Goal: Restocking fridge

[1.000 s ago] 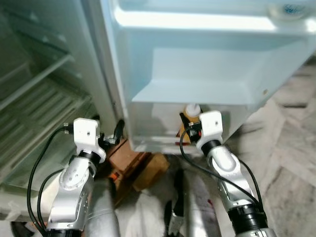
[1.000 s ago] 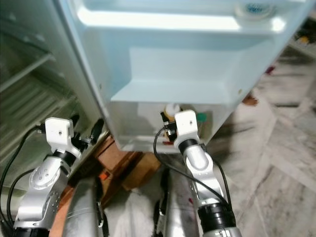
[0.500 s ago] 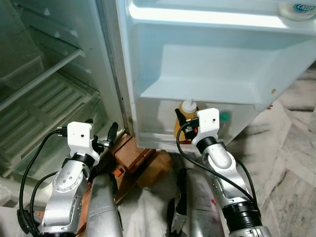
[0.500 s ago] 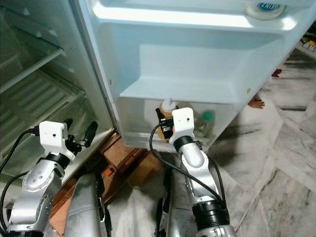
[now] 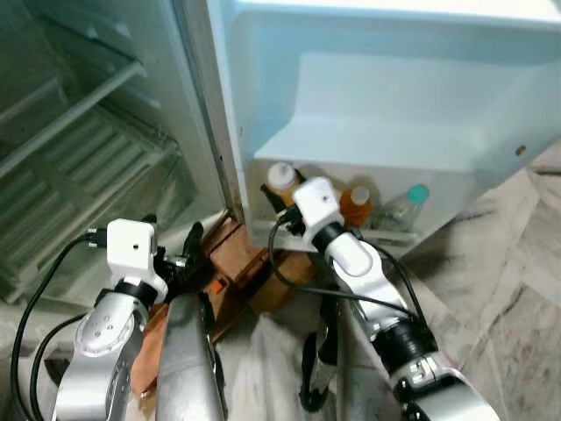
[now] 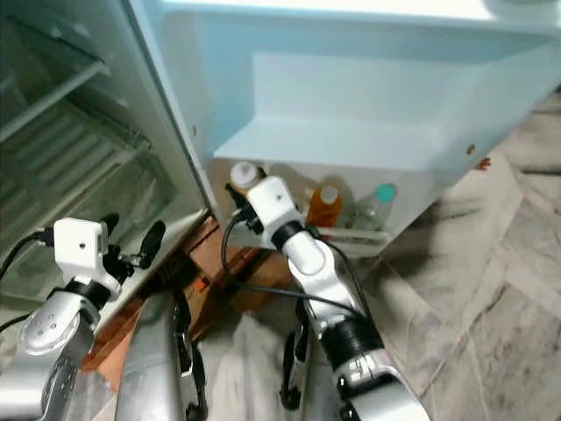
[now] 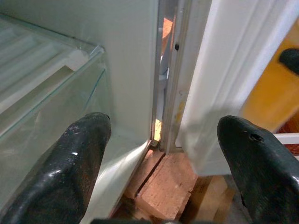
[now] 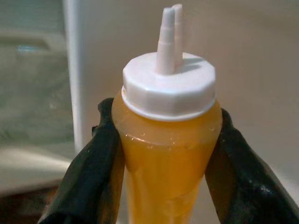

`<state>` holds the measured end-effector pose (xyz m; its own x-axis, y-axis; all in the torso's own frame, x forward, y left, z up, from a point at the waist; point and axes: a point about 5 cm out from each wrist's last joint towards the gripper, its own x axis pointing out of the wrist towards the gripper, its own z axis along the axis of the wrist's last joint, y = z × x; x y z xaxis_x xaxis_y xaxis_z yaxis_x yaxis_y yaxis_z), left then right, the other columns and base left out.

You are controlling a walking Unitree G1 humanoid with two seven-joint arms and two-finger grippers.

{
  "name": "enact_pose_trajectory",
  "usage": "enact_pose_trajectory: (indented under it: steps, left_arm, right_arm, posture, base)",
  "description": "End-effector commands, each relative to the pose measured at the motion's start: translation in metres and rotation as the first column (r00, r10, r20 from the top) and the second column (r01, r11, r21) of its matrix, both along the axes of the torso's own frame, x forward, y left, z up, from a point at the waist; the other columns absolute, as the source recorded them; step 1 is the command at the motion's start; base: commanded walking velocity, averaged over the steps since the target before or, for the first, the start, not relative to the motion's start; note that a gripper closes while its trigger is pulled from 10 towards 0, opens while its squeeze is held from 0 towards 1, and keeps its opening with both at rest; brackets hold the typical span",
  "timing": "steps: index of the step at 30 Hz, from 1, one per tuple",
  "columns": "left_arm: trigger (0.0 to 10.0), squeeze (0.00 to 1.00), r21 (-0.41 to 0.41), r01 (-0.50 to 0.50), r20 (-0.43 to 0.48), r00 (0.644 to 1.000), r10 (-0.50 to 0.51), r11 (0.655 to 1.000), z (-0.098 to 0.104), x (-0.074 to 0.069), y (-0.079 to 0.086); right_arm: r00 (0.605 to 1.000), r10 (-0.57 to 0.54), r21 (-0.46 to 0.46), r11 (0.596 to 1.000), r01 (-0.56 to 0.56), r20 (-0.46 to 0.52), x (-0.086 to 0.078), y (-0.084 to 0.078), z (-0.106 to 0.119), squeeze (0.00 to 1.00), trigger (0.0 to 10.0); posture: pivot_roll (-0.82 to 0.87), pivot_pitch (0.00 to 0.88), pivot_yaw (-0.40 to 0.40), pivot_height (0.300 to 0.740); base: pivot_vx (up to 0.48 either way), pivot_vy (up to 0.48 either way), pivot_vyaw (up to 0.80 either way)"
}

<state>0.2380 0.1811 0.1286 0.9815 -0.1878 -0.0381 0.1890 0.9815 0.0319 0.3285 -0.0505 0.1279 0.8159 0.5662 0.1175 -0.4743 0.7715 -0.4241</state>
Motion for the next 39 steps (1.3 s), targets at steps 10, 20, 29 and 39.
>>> enact_pose_trajectory:
  steps: [10,20,29,39]
  left_arm:
    - [10.0,0.00,0.014,-0.012,-0.030,0.999,0.012,1.000,0.002,-0.006,0.003]
    - [10.0,0.00,0.009,-0.003,-0.036,0.999,0.003,1.000,0.002,-0.002,-0.001]
    - [10.0,0.00,0.014,0.011,-0.034,0.999,-0.011,1.000,0.003,0.003,-0.003]
    - [10.0,0.00,0.022,0.030,-0.015,0.999,-0.029,0.999,0.005,0.010,-0.008]
  right_arm:
    - [0.981,-0.191,-0.129,0.972,0.194,0.040,0.021,-0.026,-0.016,0.00,10.0]
    - [0.913,-0.379,-0.096,0.925,0.368,-0.149,0.031,-0.052,-0.033,0.00,10.0]
    - [0.812,-0.519,-0.060,0.850,0.523,-0.267,0.036,-0.073,-0.039,0.00,10.0]
    - [0.733,-0.586,0.016,0.778,0.629,-0.346,0.037,-0.084,-0.039,0.00,10.0]
  posture:
    - [0.25,0.361,-0.021,0.571]
    - [0.24,0.349,-0.020,0.571]
    - [0.23,0.337,-0.007,0.571]
    - [0.22,0.319,-0.009,0.571]
  base:
    - [0.000,0.000,0.00]
    - [0.000,0.000,0.00]
    - [0.000,0.000,0.00]
    - [0.000,0.000,0.00]
